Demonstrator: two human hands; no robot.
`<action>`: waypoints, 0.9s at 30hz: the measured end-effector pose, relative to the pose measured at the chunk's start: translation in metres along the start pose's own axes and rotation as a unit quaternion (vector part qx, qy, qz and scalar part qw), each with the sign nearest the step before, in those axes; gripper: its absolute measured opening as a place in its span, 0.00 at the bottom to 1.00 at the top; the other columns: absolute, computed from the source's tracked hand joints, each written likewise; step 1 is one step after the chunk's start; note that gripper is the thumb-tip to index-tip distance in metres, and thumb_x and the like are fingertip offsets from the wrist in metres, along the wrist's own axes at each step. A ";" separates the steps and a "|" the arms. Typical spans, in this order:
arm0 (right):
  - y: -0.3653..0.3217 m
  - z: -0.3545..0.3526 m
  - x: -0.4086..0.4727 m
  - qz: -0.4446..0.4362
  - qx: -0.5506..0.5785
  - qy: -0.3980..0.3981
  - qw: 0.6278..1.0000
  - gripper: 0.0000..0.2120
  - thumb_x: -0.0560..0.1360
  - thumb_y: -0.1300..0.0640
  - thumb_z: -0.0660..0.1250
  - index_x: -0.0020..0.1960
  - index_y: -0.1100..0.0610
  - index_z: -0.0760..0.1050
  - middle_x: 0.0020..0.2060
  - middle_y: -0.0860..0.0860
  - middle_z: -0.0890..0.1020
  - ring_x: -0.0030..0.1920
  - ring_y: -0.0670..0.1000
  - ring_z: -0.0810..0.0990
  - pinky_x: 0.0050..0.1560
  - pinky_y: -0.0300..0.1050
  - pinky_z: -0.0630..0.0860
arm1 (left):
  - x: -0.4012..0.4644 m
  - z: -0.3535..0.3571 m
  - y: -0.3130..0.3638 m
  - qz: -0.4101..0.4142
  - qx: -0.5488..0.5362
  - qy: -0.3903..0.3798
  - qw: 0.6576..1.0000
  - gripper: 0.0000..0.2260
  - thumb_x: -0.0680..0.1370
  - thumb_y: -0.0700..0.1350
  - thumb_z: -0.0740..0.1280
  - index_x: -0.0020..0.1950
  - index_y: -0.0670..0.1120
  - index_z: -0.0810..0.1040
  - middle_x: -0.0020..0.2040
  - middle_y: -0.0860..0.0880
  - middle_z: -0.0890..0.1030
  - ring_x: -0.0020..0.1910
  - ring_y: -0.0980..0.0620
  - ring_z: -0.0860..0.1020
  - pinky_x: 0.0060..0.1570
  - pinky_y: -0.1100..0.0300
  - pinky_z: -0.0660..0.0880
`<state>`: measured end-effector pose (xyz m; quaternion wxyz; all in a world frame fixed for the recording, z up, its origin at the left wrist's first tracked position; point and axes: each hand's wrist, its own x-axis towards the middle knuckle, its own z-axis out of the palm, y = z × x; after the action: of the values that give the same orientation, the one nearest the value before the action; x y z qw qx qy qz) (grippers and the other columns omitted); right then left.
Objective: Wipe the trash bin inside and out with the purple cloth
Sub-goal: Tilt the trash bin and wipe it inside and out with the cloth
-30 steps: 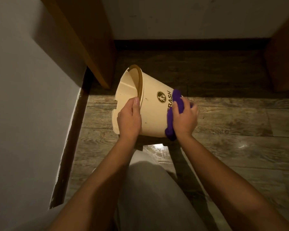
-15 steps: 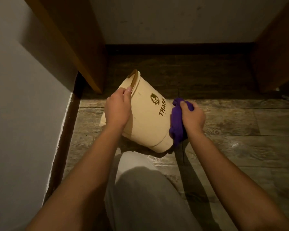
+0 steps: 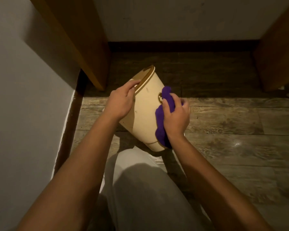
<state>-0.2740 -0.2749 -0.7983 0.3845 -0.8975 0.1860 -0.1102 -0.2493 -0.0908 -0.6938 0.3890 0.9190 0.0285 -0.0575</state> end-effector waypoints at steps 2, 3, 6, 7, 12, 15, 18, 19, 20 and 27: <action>0.013 0.003 0.005 0.036 -0.021 -0.011 0.999 0.21 0.81 0.38 0.62 0.70 0.45 0.74 0.64 0.53 0.75 0.64 0.54 0.74 0.55 0.48 0.73 | -0.004 -0.005 -0.010 -0.029 -0.021 0.019 0.999 0.17 0.87 0.50 0.54 0.74 0.57 0.73 0.57 0.56 0.75 0.46 0.67 0.70 0.39 0.66 0.65; 0.019 0.003 0.008 0.051 -0.026 -0.010 0.998 0.21 0.81 0.38 0.62 0.71 0.45 0.75 0.64 0.53 0.76 0.64 0.55 0.75 0.55 0.48 0.72 | -0.007 -0.006 -0.013 -0.036 -0.033 0.032 0.998 0.16 0.87 0.50 0.54 0.73 0.56 0.73 0.57 0.56 0.75 0.46 0.67 0.70 0.39 0.66 0.65; 0.032 -0.003 0.014 0.081 -0.039 -0.019 0.996 0.22 0.82 0.38 0.63 0.72 0.46 0.75 0.62 0.54 0.77 0.61 0.55 0.76 0.53 0.48 0.72 | -0.014 0.001 -0.014 -0.055 -0.049 0.082 0.994 0.14 0.86 0.52 0.57 0.67 0.52 0.75 0.52 0.58 0.77 0.48 0.63 0.74 0.40 0.64 0.68; 0.035 -0.006 0.017 0.092 -0.043 -0.030 0.994 0.23 0.82 0.39 0.63 0.73 0.47 0.74 0.62 0.54 0.77 0.61 0.55 0.77 0.54 0.49 0.74 | -0.015 0.005 -0.012 -0.070 -0.056 0.098 0.991 0.13 0.85 0.53 0.58 0.65 0.51 0.76 0.49 0.60 0.76 0.47 0.62 0.74 0.39 0.63 0.69; 0.015 -0.026 0.032 0.052 -0.009 -0.038 0.998 0.20 0.80 0.41 0.66 0.68 0.48 0.78 0.60 0.52 0.79 0.56 0.51 0.78 0.51 0.45 0.74 | -0.011 0.012 -0.001 -0.041 -0.069 0.075 0.994 0.12 0.84 0.53 0.61 0.60 0.51 0.80 0.44 0.63 0.75 0.43 0.64 0.73 0.37 0.65 0.65; -0.031 -0.022 0.030 -0.027 0.073 -0.018 0.997 0.20 0.80 0.40 0.67 0.68 0.46 0.77 0.59 0.46 0.76 0.53 0.45 0.74 0.47 0.35 0.69 | -0.014 0.023 0.007 -0.001 -0.075 0.050 0.996 0.12 0.85 0.50 0.61 0.63 0.51 0.81 0.45 0.66 0.76 0.44 0.68 0.74 0.39 0.67 0.67; -0.060 -0.015 0.020 -0.067 0.105 -0.038 0.991 0.19 0.80 0.42 0.67 0.69 0.45 0.76 0.58 0.43 0.72 0.54 0.44 0.75 0.48 0.33 0.70 | -0.016 0.029 0.007 0.010 -0.081 0.071 0.994 0.12 0.85 0.49 0.61 0.63 0.49 0.81 0.46 0.61 0.79 0.48 0.64 0.77 0.42 0.65 0.72; -0.062 -0.016 0.013 -0.082 0.102 -0.052 0.990 0.19 0.79 0.42 0.67 0.69 0.44 0.76 0.58 0.42 0.71 0.54 0.44 0.75 0.48 0.33 0.71 | -0.015 0.028 0.006 0.006 -0.084 0.078 0.993 0.12 0.85 0.48 0.61 0.63 0.48 0.82 0.47 0.58 0.81 0.48 0.62 0.78 0.43 0.64 0.73; -0.059 -0.018 0.004 -0.106 0.093 -0.068 0.988 0.18 0.79 0.42 0.68 0.68 0.42 0.75 0.57 0.42 0.71 0.54 0.44 0.74 0.49 0.34 0.71 | -0.014 0.027 0.005 0.003 -0.090 0.082 0.993 0.12 0.85 0.48 0.61 0.63 0.48 0.82 0.48 0.56 0.82 0.49 0.61 0.78 0.44 0.62 0.75; -0.001 -0.035 -0.052 -0.215 0.042 -0.214 0.952 0.17 0.73 0.40 0.69 0.59 0.42 0.80 0.52 0.40 0.74 0.51 0.39 0.72 0.51 0.32 0.69 | -0.002 0.018 0.016 -0.013 -0.097 0.052 0.994 0.11 0.84 0.47 0.63 0.61 0.49 0.83 0.46 0.59 0.80 0.48 0.61 0.77 0.41 0.65 0.70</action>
<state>-0.3323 -0.2753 -0.7770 0.4198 -0.9018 -0.1028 -0.0032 -0.2514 -0.1145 -0.6946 0.4737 0.8782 0.0657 -0.0115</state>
